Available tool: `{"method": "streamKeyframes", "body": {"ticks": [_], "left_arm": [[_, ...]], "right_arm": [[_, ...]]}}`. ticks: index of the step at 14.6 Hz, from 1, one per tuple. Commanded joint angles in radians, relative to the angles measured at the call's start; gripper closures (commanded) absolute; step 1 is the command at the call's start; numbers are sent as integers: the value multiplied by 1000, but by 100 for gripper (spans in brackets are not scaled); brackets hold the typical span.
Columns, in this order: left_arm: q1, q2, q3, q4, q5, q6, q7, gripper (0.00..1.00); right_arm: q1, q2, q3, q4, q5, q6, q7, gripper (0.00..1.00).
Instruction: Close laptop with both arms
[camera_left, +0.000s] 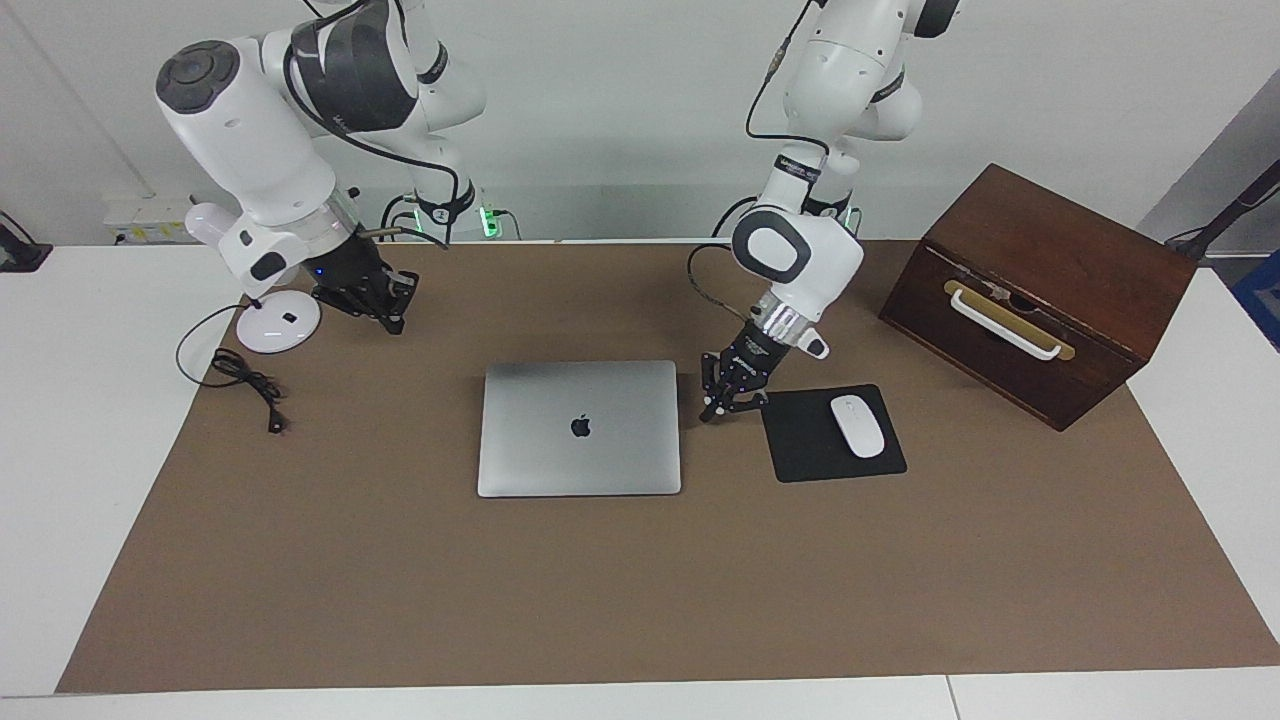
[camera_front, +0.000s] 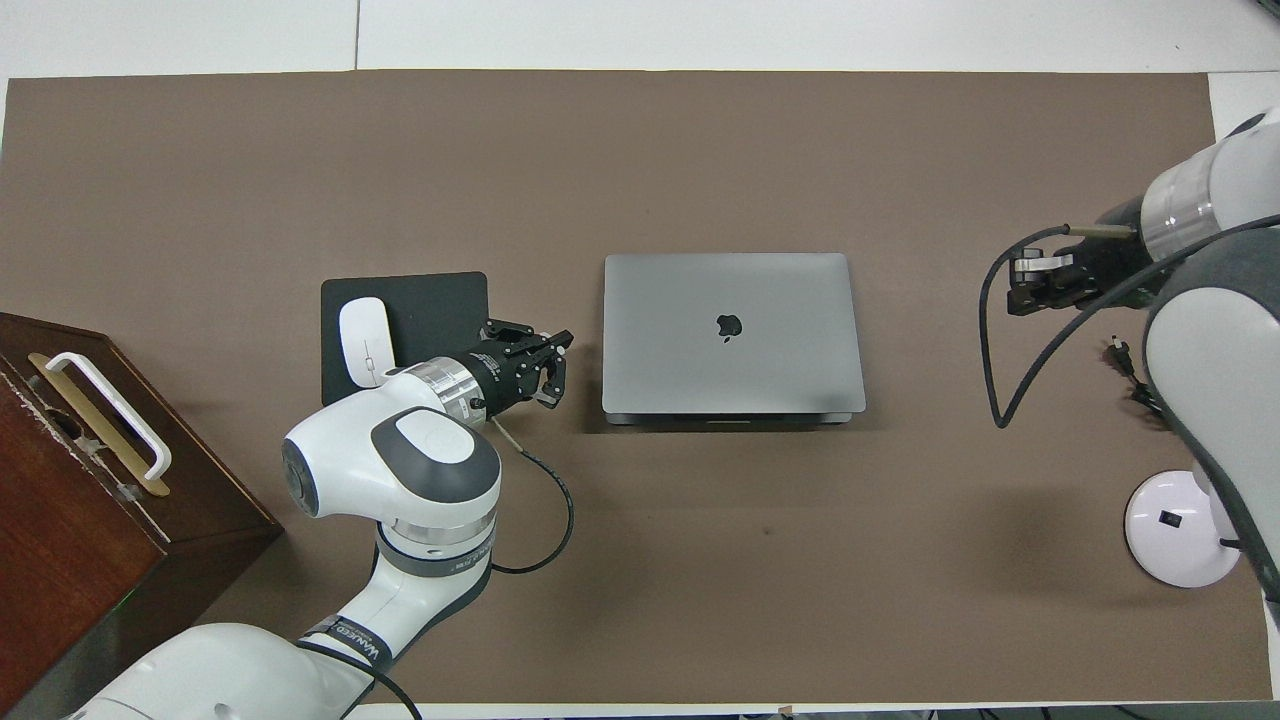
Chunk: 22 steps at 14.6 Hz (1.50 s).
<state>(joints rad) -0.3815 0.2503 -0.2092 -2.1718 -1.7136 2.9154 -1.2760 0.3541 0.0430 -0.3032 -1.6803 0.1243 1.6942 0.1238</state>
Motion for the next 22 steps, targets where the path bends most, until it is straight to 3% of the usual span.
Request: {"method": "streamKeyframes", "body": {"ticks": [1, 6, 11, 12, 14, 15, 17, 22], "left_arm": [[32, -12, 1, 7, -5, -27, 18, 100], [122, -13, -1, 75, 81, -15, 21, 100], [222, 9, -4, 173, 281, -16, 23, 100], [231, 24, -3, 199, 329, -15, 24, 100], [234, 35, -1, 256, 501, 1, 24, 100], [234, 44, 2, 285, 597, 2, 24, 100], [249, 50, 10, 313, 737, 2, 21, 100], [294, 49, 27, 332, 879, -10, 85, 100]], "right_arm": [[-153, -44, 166, -10, -77, -16, -47, 100], [-346, -84, 337, -9, -127, -36, -110, 100], [-406, -121, 357, 19, -157, -76, -112, 100], [-408, -124, 355, 30, -157, -96, -112, 88], [-424, -143, 355, 30, -157, -107, -112, 48], [-426, -146, 354, 30, -157, -108, -110, 38], [-426, -147, 346, 31, -155, -110, -107, 0], [-437, -150, 342, 68, -138, -114, -57, 0]]}}
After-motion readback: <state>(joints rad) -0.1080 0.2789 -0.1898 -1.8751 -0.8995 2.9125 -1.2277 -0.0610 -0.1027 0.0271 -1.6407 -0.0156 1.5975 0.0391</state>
